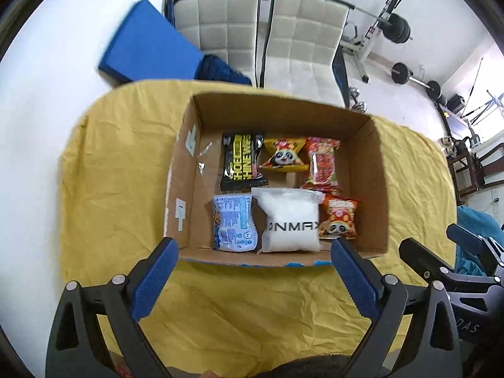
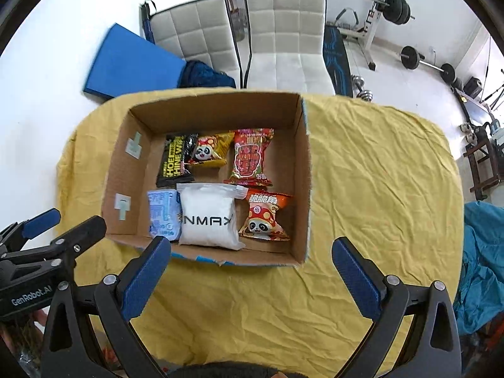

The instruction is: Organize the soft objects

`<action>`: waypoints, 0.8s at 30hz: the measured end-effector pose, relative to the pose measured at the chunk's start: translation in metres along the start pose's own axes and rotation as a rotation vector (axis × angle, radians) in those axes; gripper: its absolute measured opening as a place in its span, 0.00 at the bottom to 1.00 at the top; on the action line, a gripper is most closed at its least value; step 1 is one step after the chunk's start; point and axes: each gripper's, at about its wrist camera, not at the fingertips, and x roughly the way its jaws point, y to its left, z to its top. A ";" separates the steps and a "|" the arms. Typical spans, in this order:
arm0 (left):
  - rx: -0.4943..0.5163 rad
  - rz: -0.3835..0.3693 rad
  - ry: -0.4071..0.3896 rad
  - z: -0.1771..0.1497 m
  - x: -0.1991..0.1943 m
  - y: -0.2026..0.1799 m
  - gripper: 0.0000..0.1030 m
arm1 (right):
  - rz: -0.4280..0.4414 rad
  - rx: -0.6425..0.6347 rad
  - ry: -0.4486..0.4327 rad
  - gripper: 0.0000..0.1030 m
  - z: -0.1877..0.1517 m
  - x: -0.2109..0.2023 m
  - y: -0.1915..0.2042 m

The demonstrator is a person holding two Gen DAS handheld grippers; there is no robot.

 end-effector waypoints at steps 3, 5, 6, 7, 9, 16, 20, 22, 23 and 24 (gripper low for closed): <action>0.001 -0.003 -0.042 -0.006 -0.031 -0.006 0.97 | 0.022 -0.002 -0.044 1.00 -0.008 -0.038 -0.003; 0.008 0.000 -0.073 -0.012 -0.056 -0.012 0.97 | 0.024 -0.005 -0.079 1.00 -0.015 -0.065 -0.006; 0.012 0.003 -0.093 -0.014 -0.070 -0.014 0.97 | 0.032 -0.002 -0.095 1.00 -0.019 -0.077 -0.008; 0.013 0.009 -0.115 -0.017 -0.084 -0.016 0.97 | 0.035 -0.001 -0.114 1.00 -0.022 -0.091 -0.010; 0.014 0.012 -0.147 -0.021 -0.104 -0.019 0.97 | 0.028 -0.003 -0.153 1.00 -0.029 -0.115 -0.013; 0.018 0.012 -0.235 -0.039 -0.162 -0.032 0.97 | 0.022 -0.001 -0.219 1.00 -0.046 -0.174 -0.022; 0.034 0.045 -0.276 -0.049 -0.182 -0.037 0.97 | 0.013 0.008 -0.230 1.00 -0.054 -0.189 -0.028; 0.039 0.067 -0.294 -0.051 -0.187 -0.038 0.99 | 0.003 0.014 -0.235 1.00 -0.057 -0.192 -0.031; 0.038 0.071 -0.303 -0.052 -0.191 -0.038 1.00 | 0.002 0.019 -0.237 1.00 -0.058 -0.194 -0.033; 0.037 0.070 -0.305 -0.053 -0.192 -0.038 1.00 | 0.002 0.023 -0.237 1.00 -0.059 -0.195 -0.035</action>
